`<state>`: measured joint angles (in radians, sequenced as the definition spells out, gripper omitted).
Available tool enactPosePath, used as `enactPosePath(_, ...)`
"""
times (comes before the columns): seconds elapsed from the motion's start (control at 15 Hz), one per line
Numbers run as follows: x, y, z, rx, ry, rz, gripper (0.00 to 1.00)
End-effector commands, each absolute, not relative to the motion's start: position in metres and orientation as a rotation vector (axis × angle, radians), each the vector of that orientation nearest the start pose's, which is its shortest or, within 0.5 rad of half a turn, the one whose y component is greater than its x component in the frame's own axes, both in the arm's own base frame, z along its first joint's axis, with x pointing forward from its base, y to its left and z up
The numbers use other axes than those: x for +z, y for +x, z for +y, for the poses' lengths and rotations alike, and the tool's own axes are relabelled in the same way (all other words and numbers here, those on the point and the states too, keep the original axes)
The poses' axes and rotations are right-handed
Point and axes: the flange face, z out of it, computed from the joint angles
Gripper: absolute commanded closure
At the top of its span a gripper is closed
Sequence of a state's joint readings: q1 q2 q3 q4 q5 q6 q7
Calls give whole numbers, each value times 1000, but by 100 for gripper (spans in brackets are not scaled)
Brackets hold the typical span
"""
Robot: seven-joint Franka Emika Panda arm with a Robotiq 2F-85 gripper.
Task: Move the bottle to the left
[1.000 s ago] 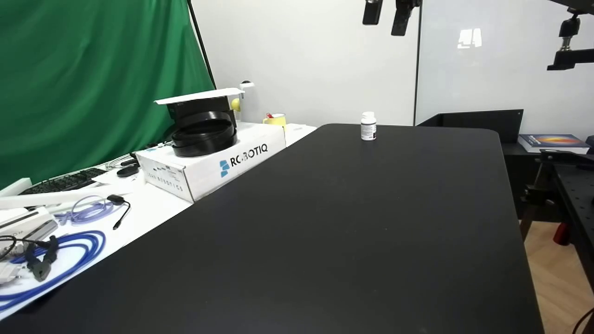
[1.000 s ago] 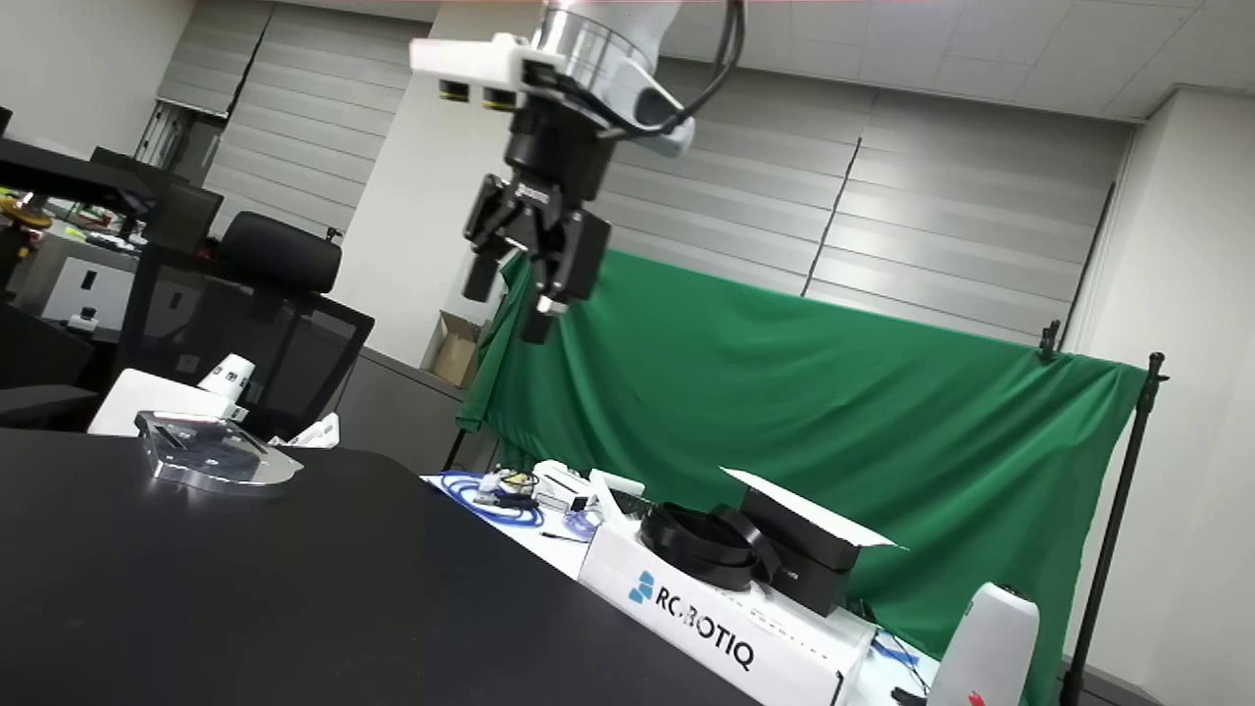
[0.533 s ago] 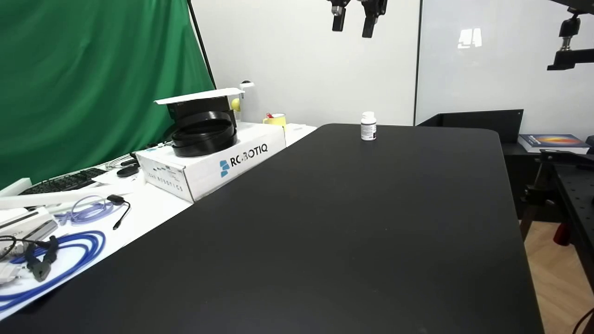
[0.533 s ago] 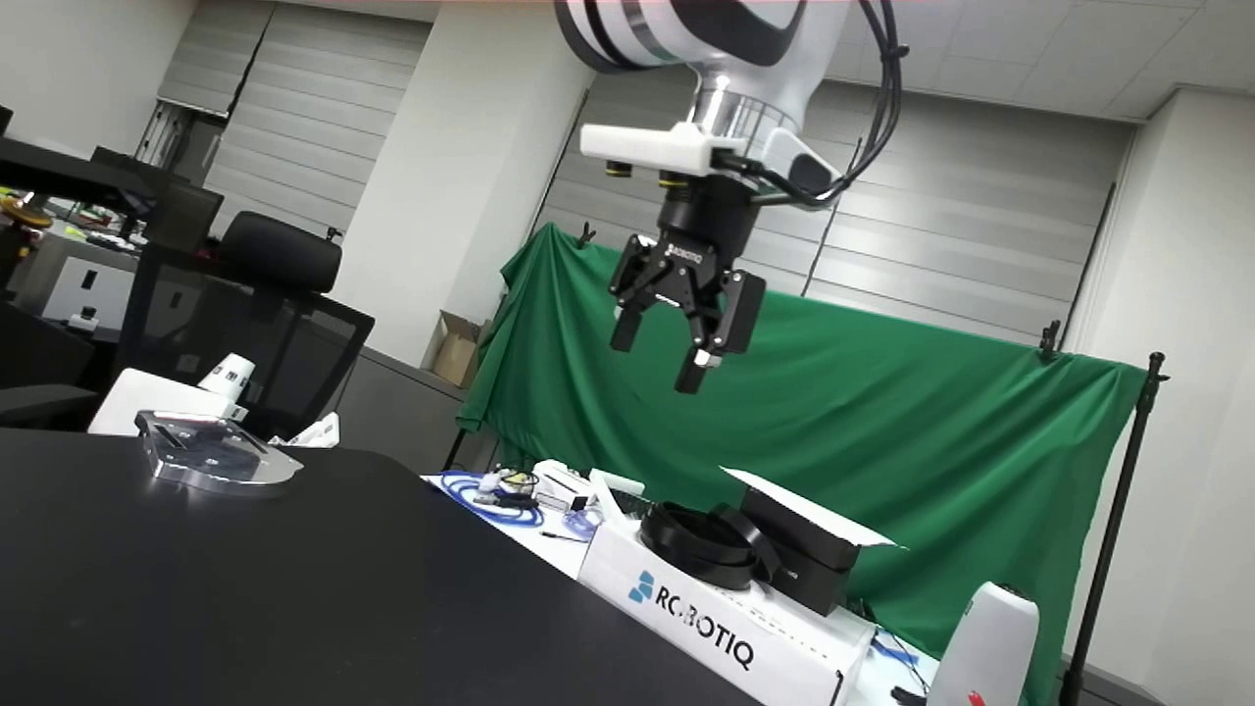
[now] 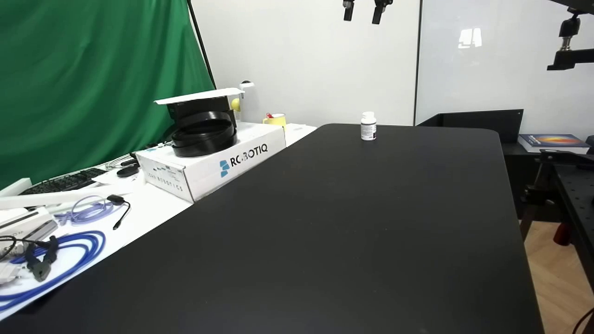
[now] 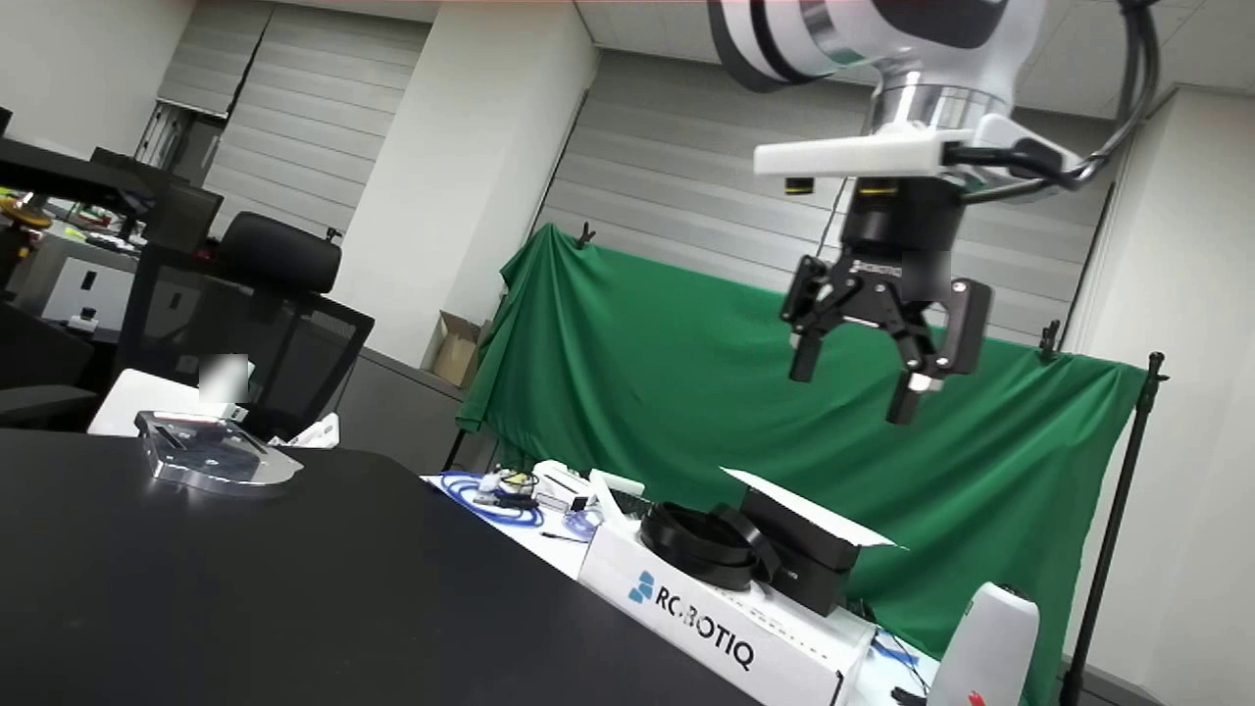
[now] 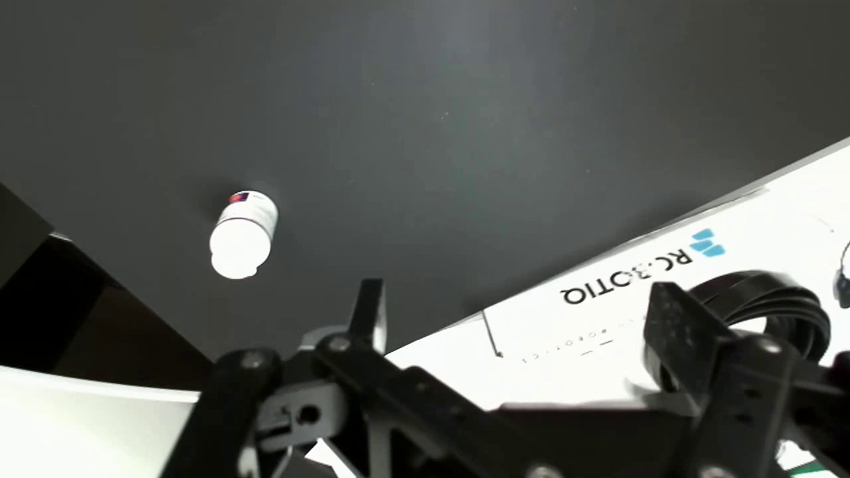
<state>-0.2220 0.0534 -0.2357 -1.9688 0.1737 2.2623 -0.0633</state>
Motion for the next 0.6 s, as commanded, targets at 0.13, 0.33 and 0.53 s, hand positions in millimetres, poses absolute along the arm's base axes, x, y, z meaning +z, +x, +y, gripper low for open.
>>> enactPosePath(0.13,467,540,-349,-468,-2969,874,0)
enactPosePath(0.33,441,539,-393,-476,-2952,948,0)
enactPosePath(0.53,430,529,-396,-456,-2944,976,0)
